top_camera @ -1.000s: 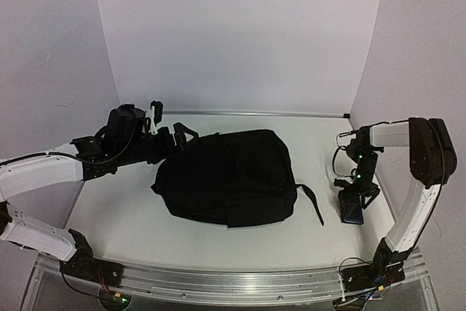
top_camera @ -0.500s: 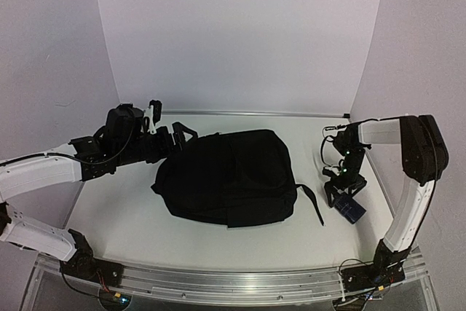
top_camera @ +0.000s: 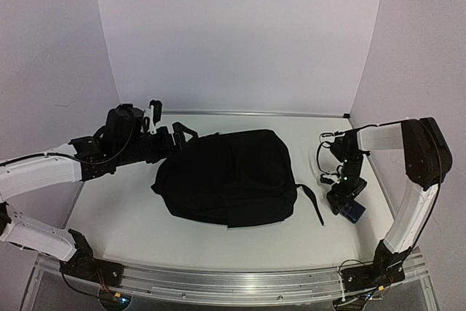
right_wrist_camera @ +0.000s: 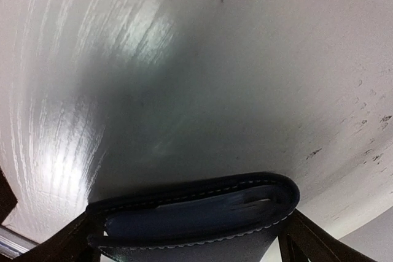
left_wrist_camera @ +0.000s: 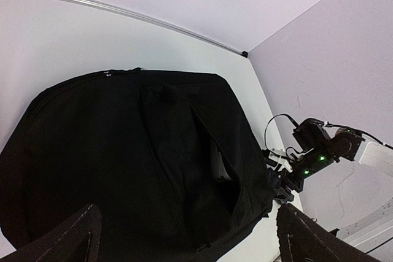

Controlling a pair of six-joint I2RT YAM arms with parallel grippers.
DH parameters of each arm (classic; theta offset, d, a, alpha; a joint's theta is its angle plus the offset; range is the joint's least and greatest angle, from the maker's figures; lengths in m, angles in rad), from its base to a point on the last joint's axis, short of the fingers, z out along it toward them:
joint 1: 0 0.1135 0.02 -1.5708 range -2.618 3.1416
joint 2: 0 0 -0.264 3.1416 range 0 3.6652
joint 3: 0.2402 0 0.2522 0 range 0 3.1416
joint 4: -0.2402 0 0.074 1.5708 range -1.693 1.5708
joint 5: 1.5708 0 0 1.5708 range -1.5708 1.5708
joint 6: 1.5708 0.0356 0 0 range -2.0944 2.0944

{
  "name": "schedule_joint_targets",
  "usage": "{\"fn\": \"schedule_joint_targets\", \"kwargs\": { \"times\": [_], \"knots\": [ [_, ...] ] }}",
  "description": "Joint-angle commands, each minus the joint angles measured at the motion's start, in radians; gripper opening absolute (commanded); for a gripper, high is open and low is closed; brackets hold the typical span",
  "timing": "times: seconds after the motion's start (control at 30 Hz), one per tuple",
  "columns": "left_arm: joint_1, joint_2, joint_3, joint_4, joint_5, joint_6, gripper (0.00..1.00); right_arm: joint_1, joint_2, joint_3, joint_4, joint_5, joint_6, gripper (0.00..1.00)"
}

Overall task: Pack the student bag
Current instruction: Pick up the personal item from the center of the board.

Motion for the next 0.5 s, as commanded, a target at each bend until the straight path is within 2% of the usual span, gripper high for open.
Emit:
{"fn": "schedule_joint_targets", "kwargs": {
  "times": [0.0, 0.1, 0.23, 0.37, 0.47],
  "knots": [
    [-0.002, -0.002, 0.020, -0.014, 0.011, 0.018, 1.00, 0.003, -0.006, -0.019, 0.023, 0.023, -0.063, 0.95],
    [0.000, 0.000, 0.028, -0.014, 0.015, 0.023, 1.00, 0.003, 0.000, 0.004, 0.019, -0.036, -0.034, 0.82],
    [-0.002, 0.008, 0.041, -0.020, 0.029, 0.035, 1.00, 0.003, -0.023, 0.069, -0.007, -0.117, 0.005, 0.70],
    [-0.001, 0.016, 0.058, -0.027, 0.033, 0.051, 1.00, 0.003, -0.075, 0.192, -0.067, -0.217, 0.048, 0.63],
    [-0.001, 0.014, 0.090, -0.053, 0.062, 0.090, 1.00, 0.003, -0.126, 0.317, -0.126, -0.345, 0.090, 0.63]
  ]
}}
